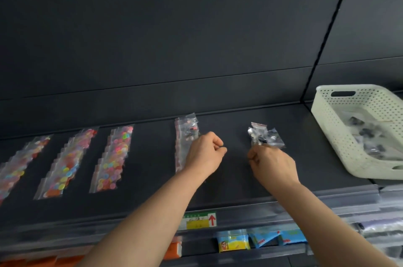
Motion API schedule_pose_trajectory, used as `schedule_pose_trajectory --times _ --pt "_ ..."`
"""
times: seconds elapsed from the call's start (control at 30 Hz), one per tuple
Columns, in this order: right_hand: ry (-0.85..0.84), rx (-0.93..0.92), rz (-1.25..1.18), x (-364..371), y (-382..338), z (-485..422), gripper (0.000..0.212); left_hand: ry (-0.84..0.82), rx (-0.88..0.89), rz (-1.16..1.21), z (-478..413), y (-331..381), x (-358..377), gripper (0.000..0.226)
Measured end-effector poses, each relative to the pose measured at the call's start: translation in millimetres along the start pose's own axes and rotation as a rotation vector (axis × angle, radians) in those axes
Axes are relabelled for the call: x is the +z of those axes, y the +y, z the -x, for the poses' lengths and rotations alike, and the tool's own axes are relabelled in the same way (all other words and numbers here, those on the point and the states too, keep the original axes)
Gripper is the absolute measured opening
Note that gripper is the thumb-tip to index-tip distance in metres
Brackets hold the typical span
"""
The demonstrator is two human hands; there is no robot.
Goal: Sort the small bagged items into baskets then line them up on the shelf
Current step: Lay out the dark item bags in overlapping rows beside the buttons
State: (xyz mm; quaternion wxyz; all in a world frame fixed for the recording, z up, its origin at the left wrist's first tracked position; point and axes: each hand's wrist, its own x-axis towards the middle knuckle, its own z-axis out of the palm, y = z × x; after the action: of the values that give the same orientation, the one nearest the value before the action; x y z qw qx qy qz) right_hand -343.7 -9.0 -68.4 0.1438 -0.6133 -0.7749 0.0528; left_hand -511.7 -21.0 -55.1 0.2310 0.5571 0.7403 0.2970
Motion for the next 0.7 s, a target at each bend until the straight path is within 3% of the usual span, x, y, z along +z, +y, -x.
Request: schedule_pose_trajectory --times 0.13,0.33,0.47,0.57,0.63,0.7 --pt "-0.004 0.03 0.063 -11.0 35.6 -7.6 0.018 -0.097 -0.008 -0.111 -17.3 30.8 30.5 0.008" --pt "-0.06 0.022 -0.016 -13.2 54.4 -11.3 0.014 -0.135 -0.085 -0.208 -37.3 62.5 64.0 0.035" --pt "-0.09 0.031 -0.049 -16.6 59.6 -13.6 0.014 -0.104 -0.123 -0.162 -39.8 65.6 69.1 0.018" --pt "-0.107 0.082 -0.16 -16.7 60.8 -17.7 0.017 0.009 -0.153 0.052 -38.3 58.1 61.3 0.009" --pt "-0.095 0.157 -0.422 -14.9 55.1 -23.2 0.025 0.013 -0.189 0.339 -34.8 53.6 54.9 0.004" --pt "-0.191 0.262 -0.821 -14.1 44.8 -27.7 0.034 -0.032 -0.208 0.554 -26.6 54.1 48.3 0.003"
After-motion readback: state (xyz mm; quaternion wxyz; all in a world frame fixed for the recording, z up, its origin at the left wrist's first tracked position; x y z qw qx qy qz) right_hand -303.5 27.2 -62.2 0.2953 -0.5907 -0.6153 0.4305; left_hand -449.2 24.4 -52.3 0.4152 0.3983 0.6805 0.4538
